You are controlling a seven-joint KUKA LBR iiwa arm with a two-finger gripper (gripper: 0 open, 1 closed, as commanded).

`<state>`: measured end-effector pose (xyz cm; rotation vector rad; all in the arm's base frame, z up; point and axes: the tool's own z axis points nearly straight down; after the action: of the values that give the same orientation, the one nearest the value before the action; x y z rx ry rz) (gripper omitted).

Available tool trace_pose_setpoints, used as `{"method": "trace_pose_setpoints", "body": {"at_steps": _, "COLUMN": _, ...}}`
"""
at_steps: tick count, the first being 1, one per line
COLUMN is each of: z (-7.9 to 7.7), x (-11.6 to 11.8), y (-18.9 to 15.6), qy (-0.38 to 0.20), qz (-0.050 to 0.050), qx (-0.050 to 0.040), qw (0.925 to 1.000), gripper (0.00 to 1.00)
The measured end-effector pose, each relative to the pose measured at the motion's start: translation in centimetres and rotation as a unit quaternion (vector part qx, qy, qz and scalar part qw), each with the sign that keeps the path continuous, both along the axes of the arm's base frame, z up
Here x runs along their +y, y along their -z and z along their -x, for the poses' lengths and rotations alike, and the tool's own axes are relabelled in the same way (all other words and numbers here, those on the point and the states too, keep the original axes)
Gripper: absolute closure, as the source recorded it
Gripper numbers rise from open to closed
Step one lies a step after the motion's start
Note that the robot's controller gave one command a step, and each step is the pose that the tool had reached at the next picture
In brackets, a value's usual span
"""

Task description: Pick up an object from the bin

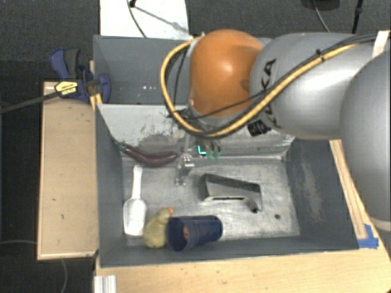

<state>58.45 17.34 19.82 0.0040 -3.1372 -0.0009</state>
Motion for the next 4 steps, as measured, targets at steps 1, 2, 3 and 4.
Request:
{"method": "trace_pose_setpoints", "body": {"at_steps": 1, "z": -0.2, "x": -0.1, "y": -0.4, "qy": 0.002, "qz": -0.001, "qx": -0.0038, "qw": 1.0, "gripper": 0.0}}
{"method": "trace_pose_setpoints", "body": {"at_steps": 2, "z": 2.7, "x": 1.0, "y": 4.5, "qy": -0.065, "qz": -0.001, "qx": -0.0045, "qw": 0.9979, "gripper": 0.0}}
{"method": "trace_pose_setpoints", "body": {"at_steps": 3, "z": 8.0, "x": 1.8, "y": 4.6, "qy": -0.215, "qz": -0.003, "qx": -0.0288, "qw": 0.9762, "gripper": 0.0}}
{"method": "trace_pose_setpoints", "body": {"at_steps": 4, "z": 7.6, "x": 3.8, "y": 5.9, "qy": -0.306, "qz": -0.001, "qx": -0.0246, "qw": 0.9517, "gripper": 0.0}}
